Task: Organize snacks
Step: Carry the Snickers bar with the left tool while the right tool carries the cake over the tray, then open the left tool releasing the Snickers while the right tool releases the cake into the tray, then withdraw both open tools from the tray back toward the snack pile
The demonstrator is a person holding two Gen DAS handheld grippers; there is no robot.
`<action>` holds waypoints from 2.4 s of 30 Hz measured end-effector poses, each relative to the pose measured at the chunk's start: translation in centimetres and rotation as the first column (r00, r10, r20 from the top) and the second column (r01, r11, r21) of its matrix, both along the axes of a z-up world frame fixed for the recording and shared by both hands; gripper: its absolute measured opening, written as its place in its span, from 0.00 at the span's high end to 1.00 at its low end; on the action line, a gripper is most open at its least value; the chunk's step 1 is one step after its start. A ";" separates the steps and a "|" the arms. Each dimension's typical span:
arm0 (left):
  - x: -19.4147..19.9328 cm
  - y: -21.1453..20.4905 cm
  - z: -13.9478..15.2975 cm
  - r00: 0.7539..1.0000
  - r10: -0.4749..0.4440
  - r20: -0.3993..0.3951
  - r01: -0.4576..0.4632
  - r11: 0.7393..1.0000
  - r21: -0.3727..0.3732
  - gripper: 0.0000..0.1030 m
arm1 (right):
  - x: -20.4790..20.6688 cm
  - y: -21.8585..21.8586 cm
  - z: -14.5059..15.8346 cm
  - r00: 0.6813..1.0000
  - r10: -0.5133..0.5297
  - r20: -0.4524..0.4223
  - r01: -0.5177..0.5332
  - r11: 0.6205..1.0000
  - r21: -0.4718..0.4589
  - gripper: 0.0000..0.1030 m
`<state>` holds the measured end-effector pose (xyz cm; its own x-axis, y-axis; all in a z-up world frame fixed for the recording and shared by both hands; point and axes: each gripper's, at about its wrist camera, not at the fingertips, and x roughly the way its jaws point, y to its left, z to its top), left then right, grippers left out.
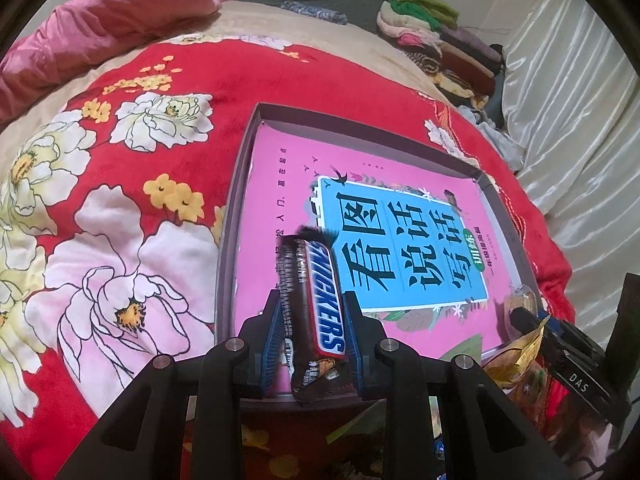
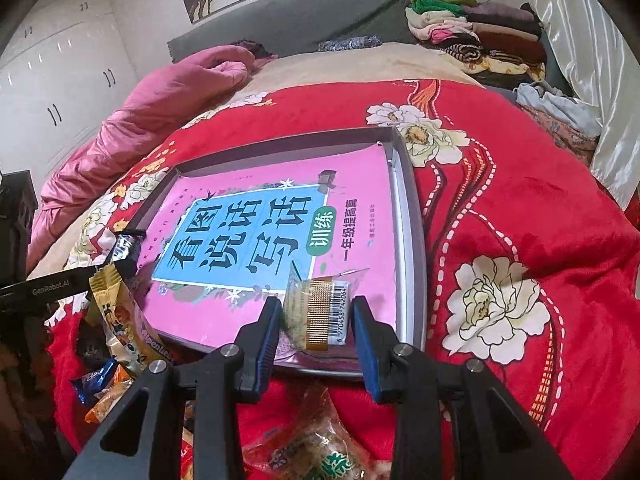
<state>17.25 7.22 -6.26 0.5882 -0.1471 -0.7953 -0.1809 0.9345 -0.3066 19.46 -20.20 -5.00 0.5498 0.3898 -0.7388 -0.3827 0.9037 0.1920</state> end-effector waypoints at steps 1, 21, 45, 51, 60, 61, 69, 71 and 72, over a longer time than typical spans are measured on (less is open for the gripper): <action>0.0 0.1 0.0 1.000 0.001 0.001 -0.001 1.000 0.001 0.71 | 0.0 0.0 0.0 1.000 0.000 -0.002 0.000 1.000 0.002 0.64; -1.0 0.2 1.2 1.000 0.003 0.029 -0.002 1.000 -0.025 0.71 | 0.1 -1.2 0.7 1.000 -0.030 -0.005 0.030 0.998 0.051 0.56; -3.7 -0.7 4.7 0.991 -0.045 0.124 0.050 0.998 -0.035 0.27 | -0.8 -1.2 2.8 0.998 -0.009 0.063 0.002 0.993 0.115 0.35; -4.4 -1.1 5.2 0.989 -0.062 0.137 0.067 0.997 -0.031 0.27 | -1.2 -1.0 3.4 0.997 0.004 0.081 -0.014 0.993 0.117 0.34; -5.2 -1.7 5.3 0.988 -0.092 0.122 0.093 0.996 -0.001 0.23 | -2.8 -0.2 4.8 0.987 0.066 0.149 -0.083 0.990 0.110 0.29; -5.3 -1.8 5.2 0.989 -0.094 0.117 0.095 0.995 0.000 0.23 | -2.9 0.0 4.9 0.985 0.072 0.155 -0.090 0.990 0.107 0.29; -6.2 -2.0 4.8 0.989 -0.113 0.098 0.113 0.994 0.005 0.23 | -3.8 0.4 5.2 0.979 0.105 0.172 -0.124 0.987 0.098 0.28; -6.3 -2.0 4.7 0.989 -0.114 0.092 0.115 0.993 0.002 0.23 | -4.0 0.3 5.3 0.978 0.109 0.176 -0.128 0.987 0.100 0.28; -6.4 -2.0 4.6 0.989 -0.118 0.087 0.118 0.993 -0.001 0.23 | -4.2 0.3 5.3 0.978 0.112 0.176 -0.131 0.986 0.100 0.28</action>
<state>10.84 5.23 -1.69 0.6332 -0.2248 -0.7406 -0.0417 0.9456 -0.3226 15.30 -19.88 0.28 0.6064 0.5357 -0.5876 -0.5239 0.8251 0.2115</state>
